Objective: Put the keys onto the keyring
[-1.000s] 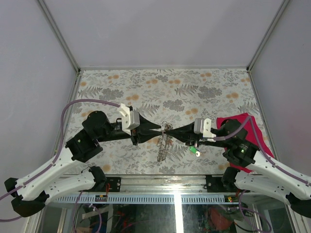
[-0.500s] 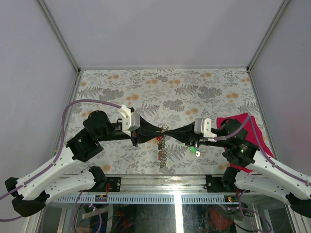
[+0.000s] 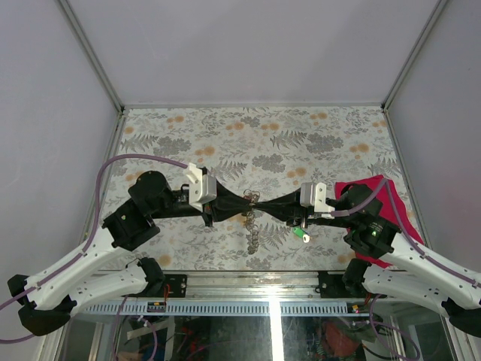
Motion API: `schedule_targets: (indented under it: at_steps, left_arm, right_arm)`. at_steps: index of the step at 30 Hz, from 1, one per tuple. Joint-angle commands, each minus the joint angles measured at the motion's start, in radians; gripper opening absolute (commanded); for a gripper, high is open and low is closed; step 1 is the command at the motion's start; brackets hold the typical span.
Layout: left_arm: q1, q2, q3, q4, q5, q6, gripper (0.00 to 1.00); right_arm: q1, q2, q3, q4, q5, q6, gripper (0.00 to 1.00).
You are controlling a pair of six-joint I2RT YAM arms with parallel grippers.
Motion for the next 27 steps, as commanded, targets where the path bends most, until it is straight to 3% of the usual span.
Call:
schedule_targets:
  at_steps: [1,12,19,22,27]
  left_arm:
    - [-0.006,0.007,0.031,0.092,0.015,0.017,0.14]
    - [-0.005,0.009,0.033,0.095,0.024,0.017,0.23]
    - [-0.006,0.010,0.043,0.095,0.038,0.026,0.01]
    - [-0.006,0.001,0.040,0.092,0.029,0.052,0.00]
    - [-0.006,-0.017,0.059,0.009,-0.005,0.137,0.00]
  right_arm:
    - [0.003,0.009,0.036,0.067,-0.042,0.017,0.00]
    - [0.004,0.014,0.045,0.054,-0.055,0.026,0.00]
    - [0.004,0.018,0.048,0.052,-0.062,0.029,0.00]
    - [0.004,0.008,0.051,0.043,-0.062,0.024,0.03]
    - [0.003,-0.020,0.055,0.001,-0.043,-0.005,0.19]
